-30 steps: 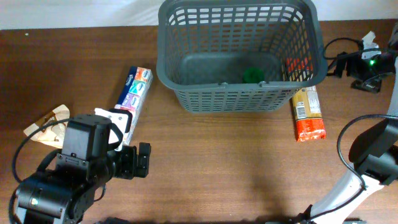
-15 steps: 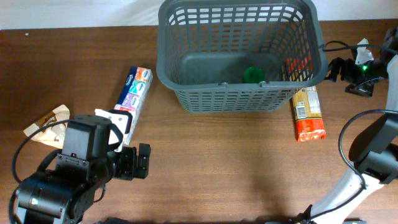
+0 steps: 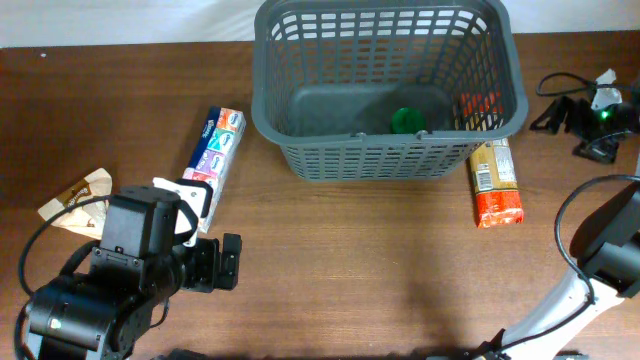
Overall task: Pack container
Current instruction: 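Move the right gripper to the spaghetti packet and grasp it, then lift the spaghetti packet with the right gripper over the basket, then release the spaghetti packet into the basket and withdraw the right arm, then move the left gripper to the Kleenex tissue pack and grasp it, then lift the tissue pack with the left gripper toward the basket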
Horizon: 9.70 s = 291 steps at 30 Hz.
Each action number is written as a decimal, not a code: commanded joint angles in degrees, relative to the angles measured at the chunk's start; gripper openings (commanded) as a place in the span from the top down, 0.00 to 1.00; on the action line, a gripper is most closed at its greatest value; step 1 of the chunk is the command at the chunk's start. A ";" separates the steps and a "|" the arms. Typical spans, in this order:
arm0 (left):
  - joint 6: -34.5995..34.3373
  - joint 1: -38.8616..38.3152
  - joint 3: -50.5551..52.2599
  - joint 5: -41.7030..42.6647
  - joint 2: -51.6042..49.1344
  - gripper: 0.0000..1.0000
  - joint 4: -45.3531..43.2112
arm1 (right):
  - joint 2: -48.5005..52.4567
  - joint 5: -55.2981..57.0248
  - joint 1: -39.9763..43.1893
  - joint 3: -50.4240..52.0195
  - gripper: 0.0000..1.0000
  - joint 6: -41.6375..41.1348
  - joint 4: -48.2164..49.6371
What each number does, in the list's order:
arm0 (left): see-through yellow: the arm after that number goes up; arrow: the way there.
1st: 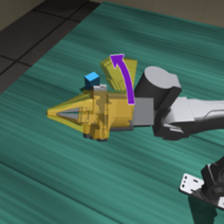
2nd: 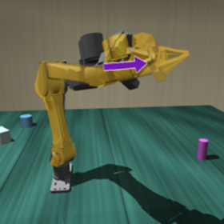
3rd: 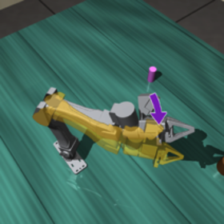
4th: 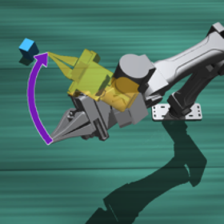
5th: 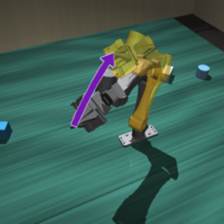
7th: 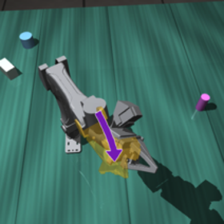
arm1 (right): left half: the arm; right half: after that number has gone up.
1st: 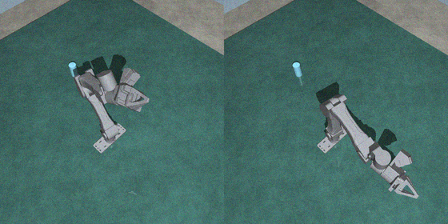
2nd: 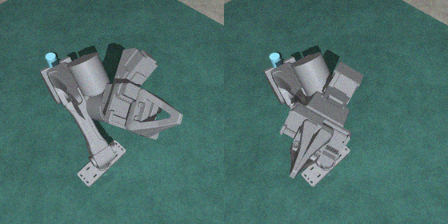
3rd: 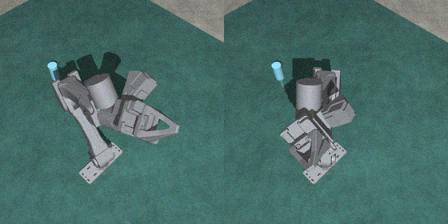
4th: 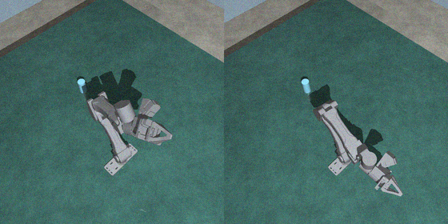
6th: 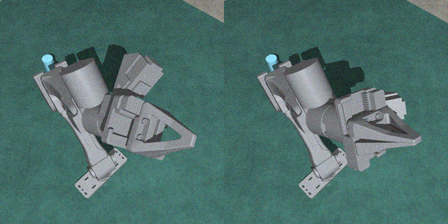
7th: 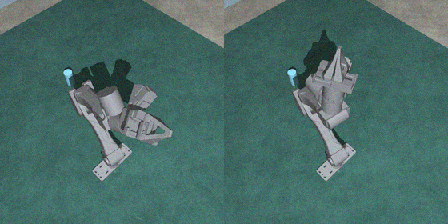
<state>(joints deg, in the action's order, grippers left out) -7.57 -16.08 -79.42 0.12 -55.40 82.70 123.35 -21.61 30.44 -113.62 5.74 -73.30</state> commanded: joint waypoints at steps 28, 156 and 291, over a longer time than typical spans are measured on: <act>0.35 -0.28 -0.87 -0.61 -0.15 0.00 -0.13 | 7.63 15.04 -12.55 3.65 0.01 -0.22 0.15; 0.35 -0.28 -0.87 -0.59 -0.15 0.00 -2.14 | 6.95 17.81 -39.39 -53.05 0.23 -7.50 -16.44; 17.73 -9.66 -77.22 6.93 -68.59 0.98 -10.03 | -2.84 23.54 6.29 -20.04 0.01 -24.26 -19.23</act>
<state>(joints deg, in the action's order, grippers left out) 8.12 -25.91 -156.57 2.63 -121.36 73.47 120.62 2.04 36.71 -133.91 -18.02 -92.71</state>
